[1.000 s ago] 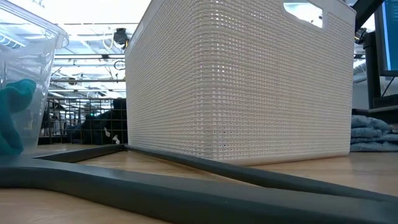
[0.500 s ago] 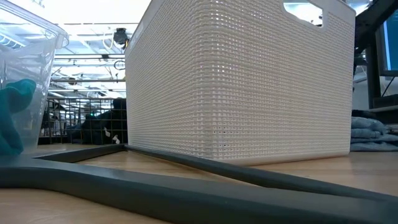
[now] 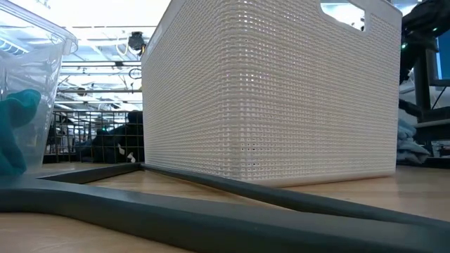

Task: Pick & Place Cloths
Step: Put the light blue shirt into the white bin

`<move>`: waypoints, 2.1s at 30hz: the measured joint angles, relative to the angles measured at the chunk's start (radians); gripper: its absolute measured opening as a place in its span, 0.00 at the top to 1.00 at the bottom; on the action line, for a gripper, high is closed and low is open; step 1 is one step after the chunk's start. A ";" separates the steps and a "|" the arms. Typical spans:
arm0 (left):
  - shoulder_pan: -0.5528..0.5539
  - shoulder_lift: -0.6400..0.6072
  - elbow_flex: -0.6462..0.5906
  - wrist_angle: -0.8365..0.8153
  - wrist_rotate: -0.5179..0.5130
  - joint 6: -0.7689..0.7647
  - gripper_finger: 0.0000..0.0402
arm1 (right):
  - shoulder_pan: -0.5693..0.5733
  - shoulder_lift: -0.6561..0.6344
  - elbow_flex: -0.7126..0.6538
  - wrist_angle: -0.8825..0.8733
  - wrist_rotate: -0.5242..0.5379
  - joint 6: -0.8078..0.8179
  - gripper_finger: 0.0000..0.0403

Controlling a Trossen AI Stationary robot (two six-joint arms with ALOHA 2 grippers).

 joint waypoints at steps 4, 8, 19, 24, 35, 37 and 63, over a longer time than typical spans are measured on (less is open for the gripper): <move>0.000 0.000 0.000 0.000 0.000 -0.001 0.41 | 0.000 -0.071 0.001 0.022 0.000 0.007 0.92; 0.000 0.000 0.000 0.002 0.000 -0.008 0.41 | 0.000 -0.123 0.003 0.037 -0.002 0.007 0.92; 0.000 0.000 0.000 0.007 -0.012 -0.054 0.41 | 0.000 -0.231 0.003 0.079 -0.007 -0.007 0.92; 0.000 0.000 0.000 0.027 -0.027 -0.055 0.41 | 0.003 -0.299 0.024 0.168 -0.018 -0.036 0.92; 0.000 0.000 0.000 0.062 -0.054 -0.035 0.41 | 0.003 -0.340 0.186 0.329 -0.140 -0.193 0.92; 0.000 0.000 0.000 0.065 -0.057 -0.035 0.41 | 0.003 -0.340 0.200 0.382 -0.190 -0.209 0.92; 0.000 0.000 0.000 0.071 -0.060 0.038 0.41 | 0.092 -0.136 0.204 1.328 -1.088 0.080 0.92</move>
